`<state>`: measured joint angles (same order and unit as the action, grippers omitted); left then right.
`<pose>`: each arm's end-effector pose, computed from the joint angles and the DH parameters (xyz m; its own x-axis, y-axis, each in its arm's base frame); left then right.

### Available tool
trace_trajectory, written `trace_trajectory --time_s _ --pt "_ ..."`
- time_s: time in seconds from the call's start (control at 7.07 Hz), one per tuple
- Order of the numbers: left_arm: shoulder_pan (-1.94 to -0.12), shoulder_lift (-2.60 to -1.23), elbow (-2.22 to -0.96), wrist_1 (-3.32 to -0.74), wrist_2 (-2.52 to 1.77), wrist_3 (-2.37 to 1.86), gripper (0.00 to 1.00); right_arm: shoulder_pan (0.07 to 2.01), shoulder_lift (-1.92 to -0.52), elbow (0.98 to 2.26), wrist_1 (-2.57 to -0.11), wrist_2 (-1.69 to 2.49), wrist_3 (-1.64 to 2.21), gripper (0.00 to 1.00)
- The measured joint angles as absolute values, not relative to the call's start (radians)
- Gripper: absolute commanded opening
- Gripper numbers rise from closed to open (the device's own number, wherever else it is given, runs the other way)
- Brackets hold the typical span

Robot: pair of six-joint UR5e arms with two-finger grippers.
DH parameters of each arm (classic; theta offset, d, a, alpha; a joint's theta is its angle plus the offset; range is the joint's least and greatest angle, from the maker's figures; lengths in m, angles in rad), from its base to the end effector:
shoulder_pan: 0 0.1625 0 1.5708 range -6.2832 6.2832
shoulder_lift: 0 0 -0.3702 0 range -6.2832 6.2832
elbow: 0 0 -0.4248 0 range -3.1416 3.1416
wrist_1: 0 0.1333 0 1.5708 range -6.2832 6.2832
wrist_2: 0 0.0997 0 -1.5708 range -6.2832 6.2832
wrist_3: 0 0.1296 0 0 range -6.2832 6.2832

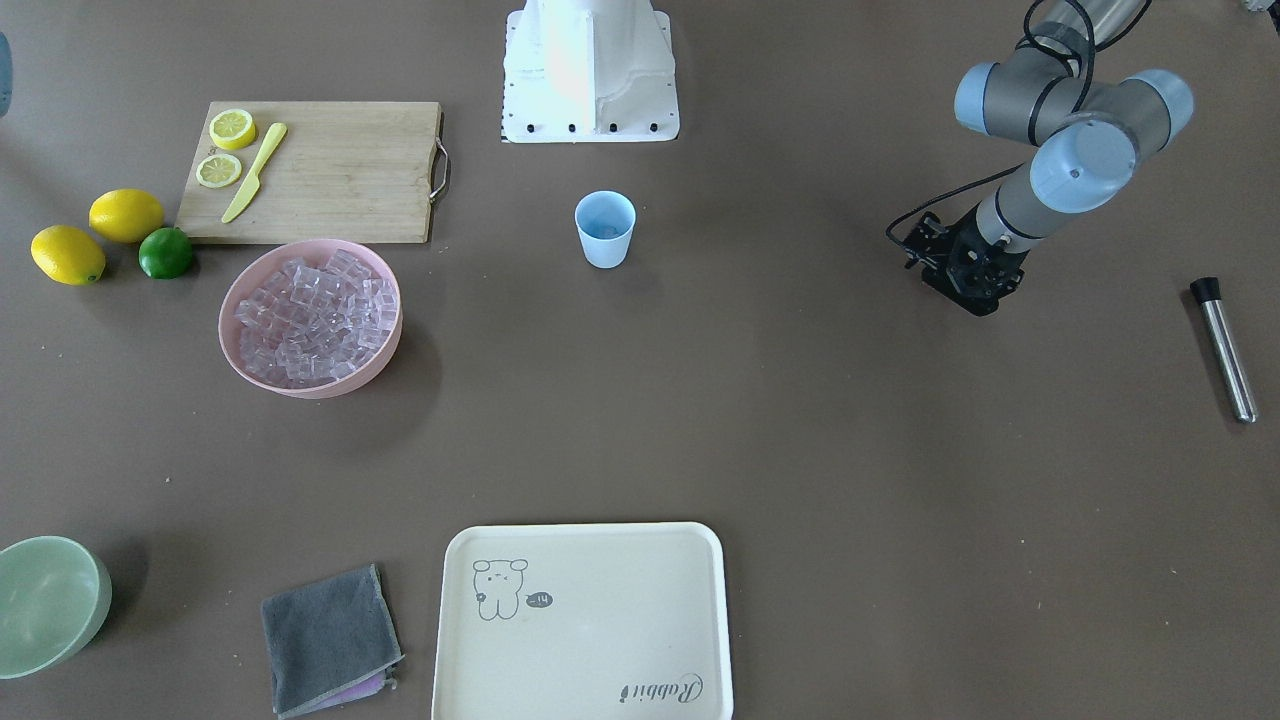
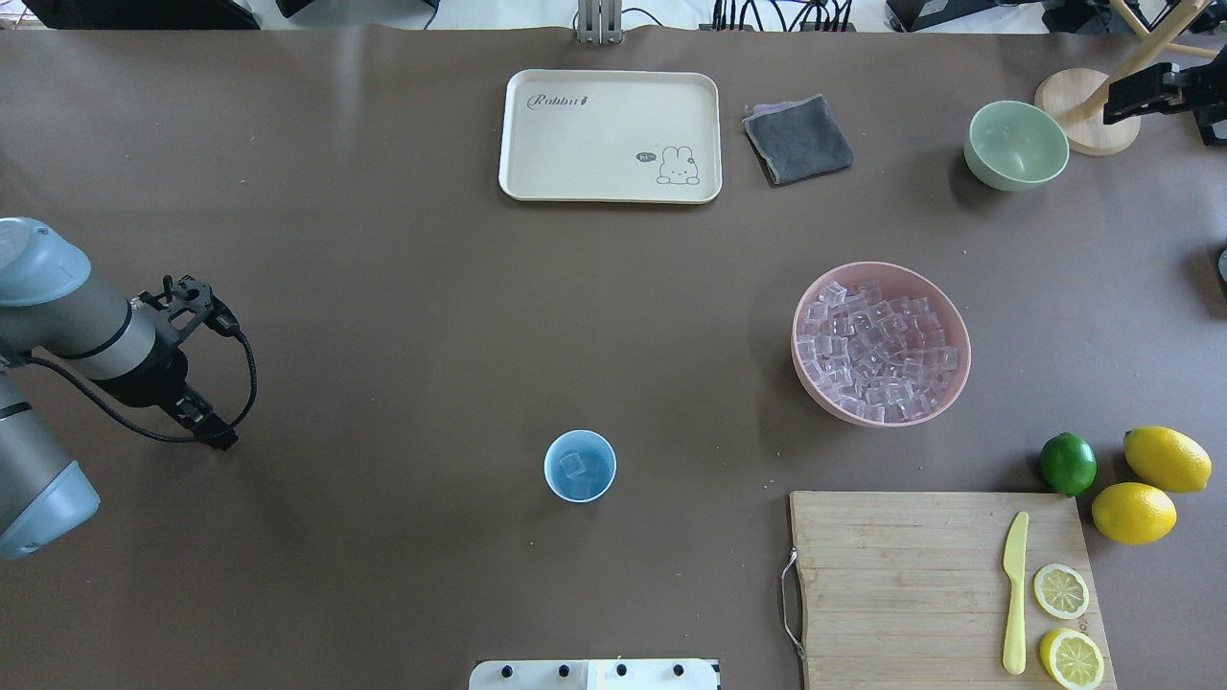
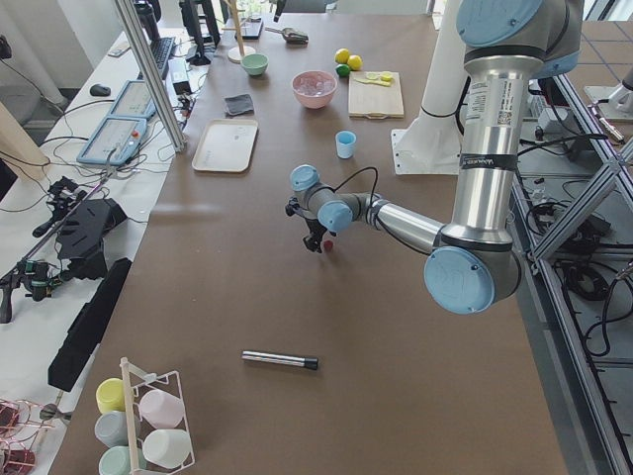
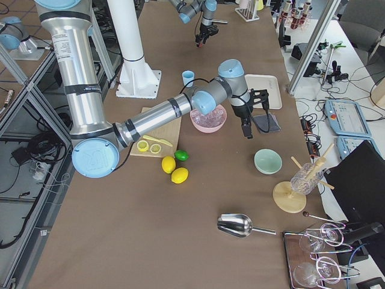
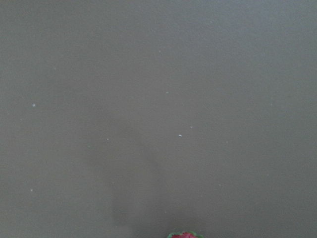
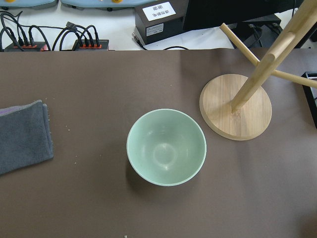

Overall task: Mash ice and strawberries in cup
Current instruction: 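Close the left gripper on the red strawberry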

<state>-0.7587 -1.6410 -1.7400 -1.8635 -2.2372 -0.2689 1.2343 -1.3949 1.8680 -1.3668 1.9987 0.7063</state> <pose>0.3816 -0.4350 0.4683 0.4681 0.6005 -0.6483 -0.5197 0.7804 0.3476 -0.1212 -0.5874 0.3629 0.7551 0.0622 0.6527 -0.3059 0.9139 0.2667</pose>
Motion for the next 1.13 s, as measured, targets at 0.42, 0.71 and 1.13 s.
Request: trace_trajectory --time_s 0.42,0.71,1.13 --pt "-0.755 -1.641 -1.748 -1.862 -2.236 -0.269 0.71 1.233 -1.395 1.845 -1.342 1.991 0.706 1.00" --pt "-0.754 -1.641 -1.745 -1.862 -2.235 -0.269 0.71 1.233 -1.400 1.836 -1.324 1.989 0.707 1.00" --pt "-0.754 -1.637 -1.745 -1.862 -2.226 -0.268 0.44 1.233 -1.404 1.835 -1.310 1.987 0.707 1.00"
